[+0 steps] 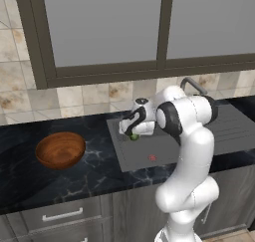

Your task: Pick the corns from the cabinet and place them in one bowl. Pick the avocado from the sink and place it in the other bowl.

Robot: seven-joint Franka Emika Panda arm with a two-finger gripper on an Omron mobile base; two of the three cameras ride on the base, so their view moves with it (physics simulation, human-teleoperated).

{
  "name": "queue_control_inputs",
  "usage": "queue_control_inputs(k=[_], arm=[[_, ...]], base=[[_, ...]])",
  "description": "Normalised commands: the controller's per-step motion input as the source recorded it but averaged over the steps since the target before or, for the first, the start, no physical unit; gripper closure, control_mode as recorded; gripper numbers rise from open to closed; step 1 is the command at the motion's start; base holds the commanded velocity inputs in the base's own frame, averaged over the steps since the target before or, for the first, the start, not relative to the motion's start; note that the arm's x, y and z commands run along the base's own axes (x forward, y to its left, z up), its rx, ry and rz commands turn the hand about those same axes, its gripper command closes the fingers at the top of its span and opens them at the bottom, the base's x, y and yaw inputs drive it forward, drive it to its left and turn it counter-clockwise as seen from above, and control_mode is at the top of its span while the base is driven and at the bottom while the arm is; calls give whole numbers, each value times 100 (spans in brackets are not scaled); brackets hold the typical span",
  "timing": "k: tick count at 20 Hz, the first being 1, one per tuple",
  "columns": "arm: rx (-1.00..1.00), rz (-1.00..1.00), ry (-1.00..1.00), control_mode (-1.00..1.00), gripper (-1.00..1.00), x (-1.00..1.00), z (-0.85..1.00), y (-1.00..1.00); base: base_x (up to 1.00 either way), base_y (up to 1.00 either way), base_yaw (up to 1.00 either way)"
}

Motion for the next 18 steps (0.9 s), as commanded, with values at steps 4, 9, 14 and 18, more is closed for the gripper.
queue_control_inputs(k=[4, 9, 14, 18], arm=[[5, 0, -1, -100, 100, -29, 100, -4], [0, 0, 0, -100, 100, -24, 100, 0], [0, 5, 0, -100, 100, -27, 100, 2], [4, 6, -6, -100, 100, -35, 72, 3]], base=[[0, 0, 0], [0, 0, 0], [0, 0, 0], [0, 0, 0]])
